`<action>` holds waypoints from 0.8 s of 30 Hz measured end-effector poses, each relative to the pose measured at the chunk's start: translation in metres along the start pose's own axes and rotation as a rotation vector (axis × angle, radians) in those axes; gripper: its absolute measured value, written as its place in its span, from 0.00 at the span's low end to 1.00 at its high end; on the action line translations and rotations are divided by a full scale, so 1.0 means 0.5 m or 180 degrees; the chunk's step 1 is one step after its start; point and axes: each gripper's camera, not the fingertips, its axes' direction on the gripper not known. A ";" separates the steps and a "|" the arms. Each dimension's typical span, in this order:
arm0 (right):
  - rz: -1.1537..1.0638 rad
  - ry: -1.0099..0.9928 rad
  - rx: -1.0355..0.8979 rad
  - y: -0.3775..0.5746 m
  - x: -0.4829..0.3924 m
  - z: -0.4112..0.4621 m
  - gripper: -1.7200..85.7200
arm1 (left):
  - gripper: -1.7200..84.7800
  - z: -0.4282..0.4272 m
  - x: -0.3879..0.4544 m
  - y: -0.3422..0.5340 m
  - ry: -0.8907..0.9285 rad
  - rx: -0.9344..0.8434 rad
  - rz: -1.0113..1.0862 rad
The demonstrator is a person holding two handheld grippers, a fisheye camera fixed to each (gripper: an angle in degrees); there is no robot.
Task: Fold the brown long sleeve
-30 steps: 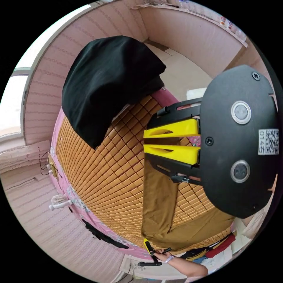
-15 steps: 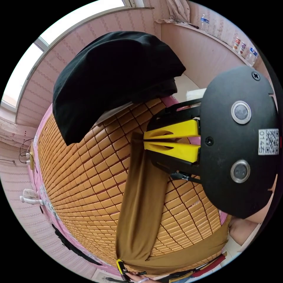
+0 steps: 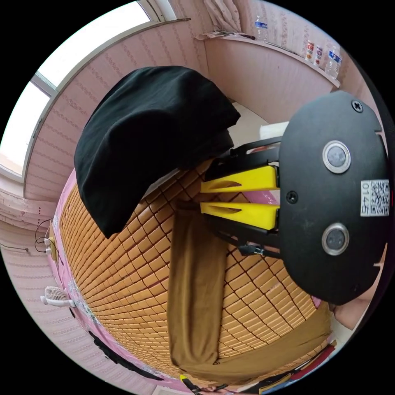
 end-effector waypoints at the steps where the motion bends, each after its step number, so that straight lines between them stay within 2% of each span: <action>1: -0.0018 -0.0024 -0.0006 0.012 0.003 -0.038 0.07 | 0.10 -0.046 -0.005 0.056 -0.0044 0.0093 0.0029; 5: -0.0415 -0.0099 0.0028 0.031 -0.054 -0.154 0.08 | 0.10 -0.168 -0.034 0.317 -0.0236 0.0016 -0.0300; 8: -0.1098 -0.0326 0.0016 0.005 -0.204 -0.229 0.08 | 0.10 -0.213 -0.056 0.519 -0.0383 -0.0207 -0.0885; 11: -0.2004 -0.0844 0.0192 -0.043 -0.430 -0.306 0.09 | 0.11 -0.238 -0.062 0.691 -0.0540 -0.0326 -0.1390; 13: -0.2728 -0.1362 0.0379 -0.070 -0.640 -0.376 0.08 | 0.11 -0.246 -0.065 0.769 -0.0521 -0.0339 -0.1622; 18: -0.3655 -0.2261 0.0577 -0.095 -1.058 -0.555 0.09 | 0.11 -0.241 -0.067 0.909 -0.0548 -0.0360 -0.1844; 21: -0.4095 -0.2327 0.0648 -0.070 -1.293 -0.663 0.10 | 0.11 -0.226 -0.075 0.969 -0.0471 -0.0355 -0.1925; 24: -0.4375 -0.2130 0.0602 -0.022 -1.481 -0.729 0.10 | 0.11 -0.224 -0.085 1.025 -0.0373 -0.0239 -0.2015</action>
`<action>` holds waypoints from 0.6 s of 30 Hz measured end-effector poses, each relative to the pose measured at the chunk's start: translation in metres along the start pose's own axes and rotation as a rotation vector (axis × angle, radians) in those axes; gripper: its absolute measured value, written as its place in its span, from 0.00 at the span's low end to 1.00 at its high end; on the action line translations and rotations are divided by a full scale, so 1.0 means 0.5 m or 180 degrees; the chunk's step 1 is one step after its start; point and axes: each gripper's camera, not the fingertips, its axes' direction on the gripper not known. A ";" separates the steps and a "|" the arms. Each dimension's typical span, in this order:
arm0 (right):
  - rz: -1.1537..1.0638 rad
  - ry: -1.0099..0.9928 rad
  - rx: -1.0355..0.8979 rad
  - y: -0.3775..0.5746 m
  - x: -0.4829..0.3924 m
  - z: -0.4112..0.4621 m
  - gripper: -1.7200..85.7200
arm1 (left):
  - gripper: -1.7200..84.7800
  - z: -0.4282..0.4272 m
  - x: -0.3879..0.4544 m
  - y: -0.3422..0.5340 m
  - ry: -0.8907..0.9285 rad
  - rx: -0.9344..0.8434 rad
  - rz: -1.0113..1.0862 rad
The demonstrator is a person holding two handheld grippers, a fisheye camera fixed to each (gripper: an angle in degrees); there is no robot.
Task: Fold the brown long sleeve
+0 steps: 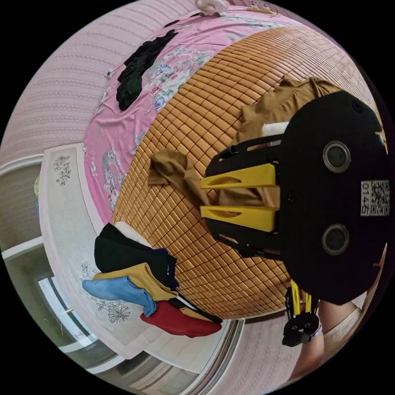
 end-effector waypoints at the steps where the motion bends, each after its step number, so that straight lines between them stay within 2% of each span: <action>1: -0.0034 0.0084 -0.0118 -0.051 -0.023 0.029 0.11 | 0.11 -0.002 -0.016 0.016 0.0061 0.0071 -0.0027; 6: 0.0203 0.0951 -0.0775 -0.160 -0.032 0.144 0.11 | 0.11 -0.009 -0.072 0.066 0.0249 0.0222 -0.0063; 8: 0.0228 0.0854 -0.0648 -0.174 -0.021 0.124 0.09 | 0.11 -0.023 -0.107 0.092 0.0392 0.0329 -0.0189; 11: 0.0280 0.0660 -0.0834 -0.207 -0.004 0.091 0.04 | 0.10 -0.054 -0.158 0.137 0.0553 0.0594 -0.0353; 14: -0.0105 -0.0004 -0.0569 -0.222 -0.030 -0.014 0.03 | 0.10 -0.084 -0.212 0.188 0.0578 0.0671 -0.0534; 16: -0.0780 -0.0806 -0.0161 -0.207 -0.088 -0.152 0.03 | 0.10 -0.106 -0.247 0.223 0.0566 0.0689 -0.0673; 18: -0.1372 -0.1567 -0.0082 -0.182 -0.131 -0.244 0.03 | 0.10 -0.130 -0.282 0.261 0.0535 0.0710 -0.0831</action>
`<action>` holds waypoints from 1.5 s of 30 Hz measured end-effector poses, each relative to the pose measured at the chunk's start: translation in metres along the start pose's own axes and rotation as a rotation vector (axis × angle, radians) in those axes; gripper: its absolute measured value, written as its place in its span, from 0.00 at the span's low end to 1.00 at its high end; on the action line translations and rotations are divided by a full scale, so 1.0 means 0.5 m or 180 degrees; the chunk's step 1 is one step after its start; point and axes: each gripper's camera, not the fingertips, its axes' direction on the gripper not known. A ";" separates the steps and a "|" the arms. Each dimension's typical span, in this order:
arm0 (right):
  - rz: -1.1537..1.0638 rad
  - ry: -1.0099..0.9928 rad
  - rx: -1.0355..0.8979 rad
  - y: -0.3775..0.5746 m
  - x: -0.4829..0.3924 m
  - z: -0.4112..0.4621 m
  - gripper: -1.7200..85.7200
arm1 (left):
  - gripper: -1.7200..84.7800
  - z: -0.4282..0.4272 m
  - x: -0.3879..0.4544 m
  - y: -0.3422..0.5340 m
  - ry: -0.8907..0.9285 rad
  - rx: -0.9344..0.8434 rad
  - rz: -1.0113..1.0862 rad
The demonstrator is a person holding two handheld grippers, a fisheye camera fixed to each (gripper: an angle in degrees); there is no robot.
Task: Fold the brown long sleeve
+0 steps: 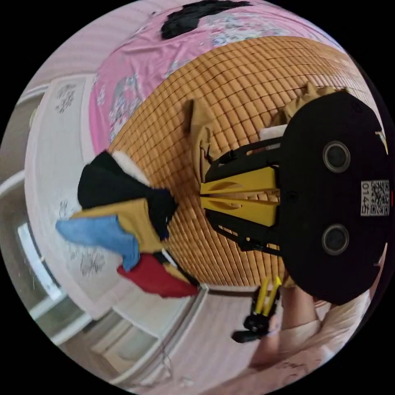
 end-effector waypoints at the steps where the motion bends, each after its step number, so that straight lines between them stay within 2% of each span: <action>1: -0.0182 -0.0251 -0.0087 0.004 -0.036 -0.023 0.03 | 0.10 -0.027 -0.026 0.015 -0.0023 0.0027 -0.0109; 5: -0.0100 -0.0115 -0.0414 0.040 -0.055 -0.040 0.03 | 0.10 -0.109 -0.109 0.067 -0.0131 0.0190 -0.0514; 7: 0.0348 0.0128 -0.0535 0.060 -0.026 -0.038 0.03 | 0.10 -0.128 -0.136 0.082 -0.0261 0.0229 -0.0602; 11: 0.0619 0.0370 -0.0446 0.077 -0.016 -0.065 0.05 | 0.10 -0.148 -0.184 0.096 -0.0442 0.0319 -0.0796; 17: 0.0917 0.0852 -0.0594 0.065 -0.014 -0.060 0.09 | 0.11 -0.143 -0.219 0.100 -0.0867 0.0204 -0.0781; 22: 0.1012 0.1016 -0.0722 -0.007 -0.013 0.025 0.12 | 0.12 -0.159 -0.255 0.123 -0.1367 0.0083 -0.0772; 25: 0.1091 0.1243 -0.1025 -0.024 -0.002 0.089 0.11 | 0.13 -0.141 -0.287 0.130 -0.1218 -0.0052 -0.0839; 27: 0.0887 0.1412 -0.0830 -0.027 -0.019 0.079 0.08 | 0.13 -0.113 -0.304 0.131 -0.0886 -0.0272 -0.0924; 28: 0.0964 0.1429 -0.0920 -0.027 -0.013 0.082 0.04 | 0.12 -0.103 -0.313 0.135 -0.0791 -0.0346 -0.1015; 31: 0.1055 0.1247 -0.0859 -0.029 -0.001 0.057 0.02 | 0.09 -0.109 -0.316 0.149 -0.0890 -0.0324 -0.1002; 33: 0.1138 0.1159 -0.0700 -0.028 0.008 0.029 0.01 | 0.03 -0.120 -0.319 0.158 -0.0855 -0.0276 -0.0986; 36: 0.1359 0.1051 -0.0350 -0.022 0.025 -0.029 0.01 | 0.01 -0.167 -0.329 0.171 -0.0766 0.0057 -0.1045; 39: 0.1530 0.0845 0.0051 -0.015 0.034 -0.080 0.02 | 0.01 -0.265 -0.316 0.202 -0.0811 0.1052 -0.0818; 41: 0.1599 0.0656 0.0218 -0.009 0.037 -0.094 0.02 | 0.01 -0.321 -0.292 0.246 -0.1109 0.1792 -0.0486; 45: 0.1669 0.0609 0.0127 0.009 0.041 -0.063 0.02 | 0.03 -0.305 -0.323 0.308 -0.1233 0.1565 -0.0816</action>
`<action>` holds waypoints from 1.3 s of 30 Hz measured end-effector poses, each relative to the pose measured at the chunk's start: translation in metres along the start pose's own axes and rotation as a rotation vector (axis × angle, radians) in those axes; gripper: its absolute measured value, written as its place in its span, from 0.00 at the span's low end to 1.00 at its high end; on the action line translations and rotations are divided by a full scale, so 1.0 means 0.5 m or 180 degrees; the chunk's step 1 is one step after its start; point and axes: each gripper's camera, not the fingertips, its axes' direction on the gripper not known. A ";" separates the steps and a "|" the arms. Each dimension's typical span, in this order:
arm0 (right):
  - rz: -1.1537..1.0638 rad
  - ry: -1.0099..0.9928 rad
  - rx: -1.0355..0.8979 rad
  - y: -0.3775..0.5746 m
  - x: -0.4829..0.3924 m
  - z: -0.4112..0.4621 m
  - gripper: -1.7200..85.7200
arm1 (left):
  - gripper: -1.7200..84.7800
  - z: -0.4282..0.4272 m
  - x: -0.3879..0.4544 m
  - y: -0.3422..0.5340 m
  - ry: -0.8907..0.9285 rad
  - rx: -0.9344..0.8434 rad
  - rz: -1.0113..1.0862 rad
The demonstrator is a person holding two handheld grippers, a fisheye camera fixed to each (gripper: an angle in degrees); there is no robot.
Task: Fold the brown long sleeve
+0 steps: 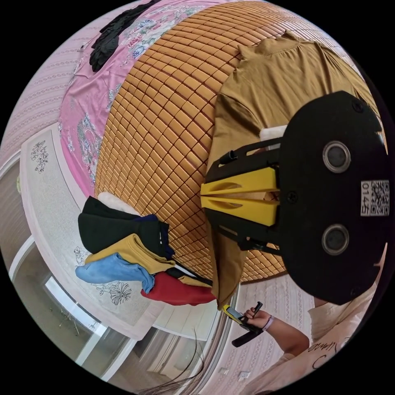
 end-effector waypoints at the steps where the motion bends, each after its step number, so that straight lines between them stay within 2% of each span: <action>1: -0.0006 0.0095 -0.0069 0.004 0.001 0.017 0.02 | 0.04 0.011 -0.023 0.029 -0.0073 -0.0172 -0.0222; 6: -0.0051 0.0305 -0.0255 0.008 0.000 0.082 0.02 | 0.08 0.026 -0.089 0.104 0.0051 -0.0451 -0.1064; 11: -0.0004 0.0405 -0.0254 0.000 -0.006 0.117 0.02 | 0.08 0.084 -0.060 0.044 0.0359 -0.0669 -0.0866; 15: 0.0033 0.0441 -0.0271 -0.003 -0.012 0.148 0.02 | 0.11 0.146 -0.029 -0.009 0.0266 -0.0734 -0.0724; 18: 0.0027 0.0456 -0.0299 -0.004 -0.016 0.176 0.02 | 0.09 0.220 -0.009 -0.039 0.0111 -0.1183 -0.0631; 20: 0.0032 0.0486 -0.0332 -0.004 -0.016 0.192 0.02 | 0.02 0.230 0.012 -0.055 0.0046 -0.1202 -0.0338; 22: 0.0037 0.0479 -0.0345 -0.004 -0.017 0.209 0.02 | 0.02 0.224 0.016 -0.063 -0.0021 -0.1196 -0.0308; 24: 0.0045 0.0458 -0.0313 -0.003 -0.017 0.221 0.02 | 0.01 0.204 0.011 -0.064 -0.0074 -0.0931 -0.0345; 27: 0.0065 0.0434 -0.0338 0.000 -0.015 0.254 0.03 | 0.02 0.203 -0.019 -0.059 -0.0139 -0.0778 -0.0711; 29: 0.0172 0.0557 -0.0250 0.008 -0.013 0.260 0.03 | 0.09 0.223 -0.039 -0.051 -0.0107 -0.0856 -0.1020; 31: 0.0123 0.0496 0.0016 0.040 -0.022 0.234 0.06 | 0.10 0.218 -0.044 -0.047 -0.0002 -0.0760 -0.1115; 34: 0.0015 0.0483 0.0097 0.130 -0.039 0.193 0.09 | 0.11 0.193 -0.032 -0.053 -0.0123 -0.0725 -0.1012; 39: 0.0215 0.1004 -0.0504 0.381 -0.053 0.172 0.08 | 0.11 0.163 0.087 -0.069 0.0149 -0.0956 -0.0269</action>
